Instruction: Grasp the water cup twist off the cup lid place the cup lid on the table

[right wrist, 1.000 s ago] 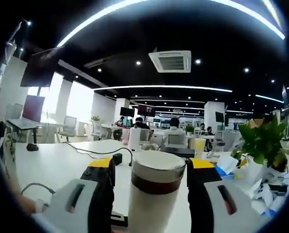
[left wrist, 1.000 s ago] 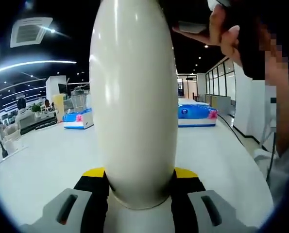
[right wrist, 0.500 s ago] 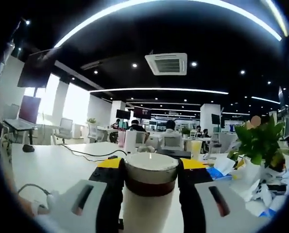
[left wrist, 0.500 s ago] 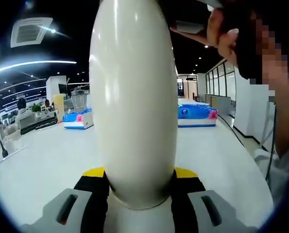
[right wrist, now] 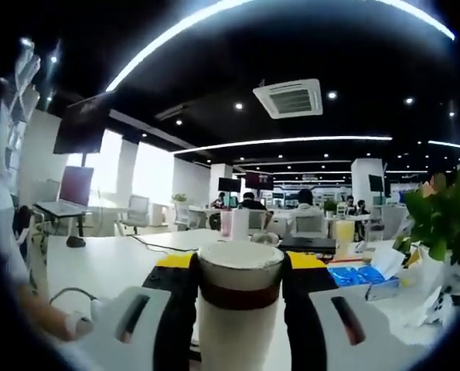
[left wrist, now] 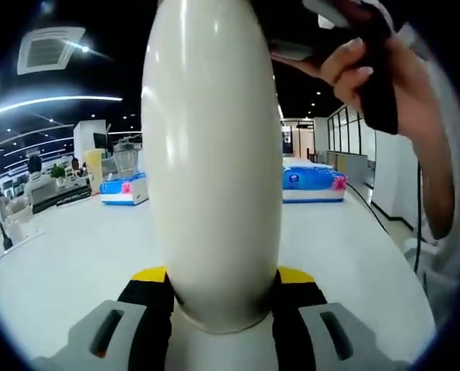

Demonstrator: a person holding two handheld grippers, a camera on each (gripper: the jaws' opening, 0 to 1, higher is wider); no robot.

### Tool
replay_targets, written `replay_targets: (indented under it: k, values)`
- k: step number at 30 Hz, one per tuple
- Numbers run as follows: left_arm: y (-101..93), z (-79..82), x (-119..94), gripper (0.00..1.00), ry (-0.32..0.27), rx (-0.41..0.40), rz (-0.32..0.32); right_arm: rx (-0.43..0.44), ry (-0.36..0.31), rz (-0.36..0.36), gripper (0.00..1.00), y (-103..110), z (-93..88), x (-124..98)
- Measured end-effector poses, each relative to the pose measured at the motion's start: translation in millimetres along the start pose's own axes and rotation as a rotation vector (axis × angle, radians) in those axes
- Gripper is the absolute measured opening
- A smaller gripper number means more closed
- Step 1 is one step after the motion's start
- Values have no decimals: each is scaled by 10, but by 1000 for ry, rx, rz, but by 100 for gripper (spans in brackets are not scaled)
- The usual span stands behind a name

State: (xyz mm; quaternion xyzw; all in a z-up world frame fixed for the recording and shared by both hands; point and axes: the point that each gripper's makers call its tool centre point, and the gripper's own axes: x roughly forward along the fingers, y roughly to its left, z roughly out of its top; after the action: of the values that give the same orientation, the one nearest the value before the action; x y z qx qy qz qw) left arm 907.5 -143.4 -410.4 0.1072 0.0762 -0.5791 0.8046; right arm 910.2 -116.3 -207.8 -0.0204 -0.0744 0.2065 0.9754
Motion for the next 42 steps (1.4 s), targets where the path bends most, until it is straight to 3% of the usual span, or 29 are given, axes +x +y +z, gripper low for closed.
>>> replay_targets:
  k: [6,13,42]
  values:
    - [1,4,0,51,-1,0,1,2,-13,118,45,34,-2,6]
    - [5,6,14,51,1,-8,1,82,-15,219,45,-10,-31,13]
    - [4,9,1,51,0,-8,7,154,-6,597,45,79,-123,4]
